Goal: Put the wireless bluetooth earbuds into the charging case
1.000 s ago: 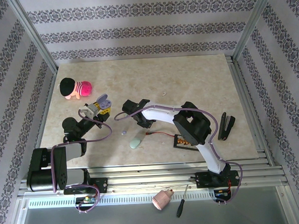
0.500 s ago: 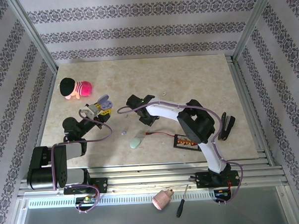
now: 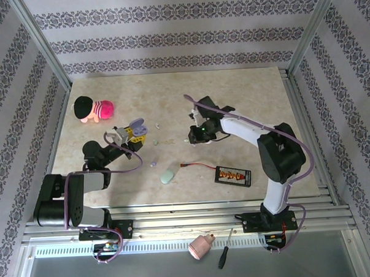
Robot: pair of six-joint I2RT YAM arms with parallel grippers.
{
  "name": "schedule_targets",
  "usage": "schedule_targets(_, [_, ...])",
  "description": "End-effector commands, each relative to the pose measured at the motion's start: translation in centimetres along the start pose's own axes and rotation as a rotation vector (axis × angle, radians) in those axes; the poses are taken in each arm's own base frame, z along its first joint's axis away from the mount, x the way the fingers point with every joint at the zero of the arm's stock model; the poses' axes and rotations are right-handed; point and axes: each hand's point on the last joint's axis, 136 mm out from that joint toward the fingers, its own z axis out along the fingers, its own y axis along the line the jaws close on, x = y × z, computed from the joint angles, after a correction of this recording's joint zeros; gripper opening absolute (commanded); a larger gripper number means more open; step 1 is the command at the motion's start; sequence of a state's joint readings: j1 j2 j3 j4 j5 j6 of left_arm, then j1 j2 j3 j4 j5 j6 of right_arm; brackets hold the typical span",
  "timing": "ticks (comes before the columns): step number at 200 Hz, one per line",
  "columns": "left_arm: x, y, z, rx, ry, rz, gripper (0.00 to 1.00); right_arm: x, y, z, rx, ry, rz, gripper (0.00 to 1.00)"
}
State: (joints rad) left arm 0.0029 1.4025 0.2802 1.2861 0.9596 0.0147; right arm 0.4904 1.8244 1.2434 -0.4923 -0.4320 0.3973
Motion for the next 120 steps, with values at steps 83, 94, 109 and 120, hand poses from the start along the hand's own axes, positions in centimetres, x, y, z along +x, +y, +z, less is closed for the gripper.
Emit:
schedule_targets(83, [-0.9,-4.6,3.3,0.226,-0.019,-0.032,0.30,-0.9,2.9,-4.5,-0.361,-0.110,0.127,0.16])
schedule_targets(94, [-0.9,-4.8,3.6,0.243,-0.020,-0.035,0.30,-1.0,3.4,-5.3,-0.377,-0.129,0.100,0.16])
schedule_targets(109, [-1.0,-5.0,3.9,0.259,-0.026,-0.036,0.30,-1.2,4.3,-6.4,-0.401,-0.153,0.065,0.16])
schedule_targets(120, [-1.1,-5.2,4.2,0.272,-0.032,-0.036,0.30,-1.4,5.1,-7.3,-0.428,-0.169,0.040,0.16])
